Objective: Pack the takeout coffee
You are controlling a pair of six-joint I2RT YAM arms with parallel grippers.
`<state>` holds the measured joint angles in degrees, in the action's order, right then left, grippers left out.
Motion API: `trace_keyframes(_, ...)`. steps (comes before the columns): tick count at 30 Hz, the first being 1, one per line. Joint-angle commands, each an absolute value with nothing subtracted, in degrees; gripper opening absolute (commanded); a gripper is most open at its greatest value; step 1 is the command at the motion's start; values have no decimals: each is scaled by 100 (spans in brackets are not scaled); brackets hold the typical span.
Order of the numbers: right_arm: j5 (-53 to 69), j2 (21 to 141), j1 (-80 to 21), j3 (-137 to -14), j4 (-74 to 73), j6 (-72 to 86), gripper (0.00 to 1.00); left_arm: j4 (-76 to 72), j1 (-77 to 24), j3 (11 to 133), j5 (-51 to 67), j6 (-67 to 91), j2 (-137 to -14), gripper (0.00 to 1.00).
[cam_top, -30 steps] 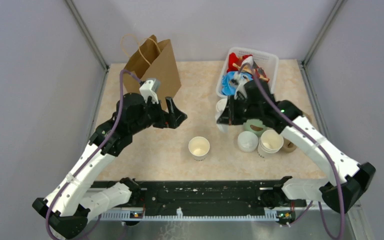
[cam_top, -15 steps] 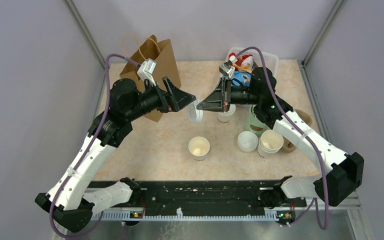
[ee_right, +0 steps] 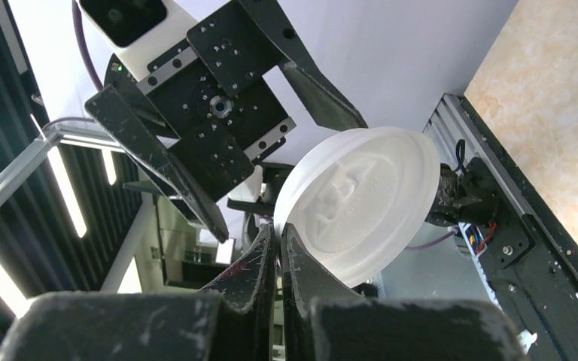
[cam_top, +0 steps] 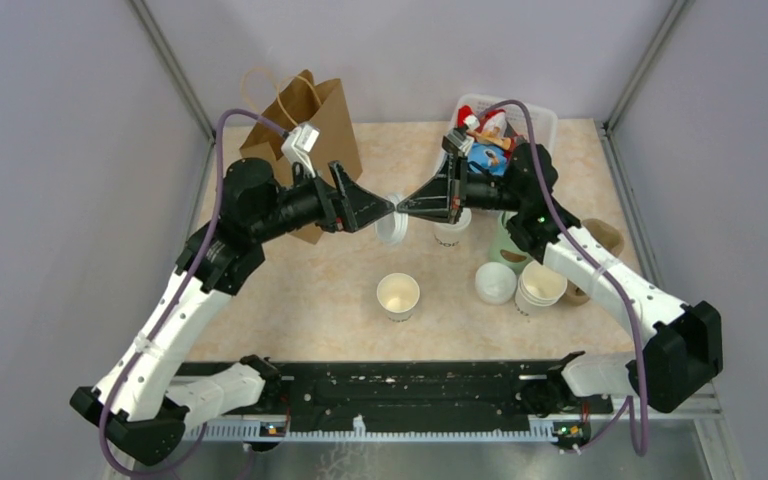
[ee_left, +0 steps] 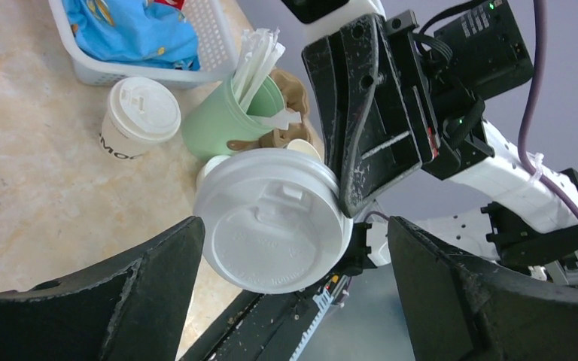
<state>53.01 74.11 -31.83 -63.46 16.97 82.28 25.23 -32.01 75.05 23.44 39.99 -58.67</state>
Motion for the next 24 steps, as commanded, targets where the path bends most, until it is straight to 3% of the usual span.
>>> trace_keyframes(1, 5259, 7327, -3117, -6356, 1876, 8281, 0, 2472, -3187, 7481, 2903, 3755, -5987, 98)
trace_keyframes(5, 5223, 7321, -3120, -6360, 1833, 8262, 0, 2326, -3187, 7449, 3241, 3702, -6090, 97)
trace_keyframes(15, 5177, 7321, -3116, -6364, 1850, 8267, 0, 2602, -3186, 7569, 3285, 3446, -6257, 82)
trace_keyframes(17, 5168, 7313, -3123, -6349, 1854, 8263, 0, 2686, -3183, 7600, 3171, 3426, -6241, 83)
trace_keyframes(20, 5168, 7286, -3120, -6325, 1816, 8249, 0, 2854, -3180, 7673, 2918, 3302, -6171, 93)
trace_keyframes(24, 5180, 7277, -3120, -6294, 1857, 8275, 0, 2987, -3175, 7774, 2704, 3172, -6140, 94)
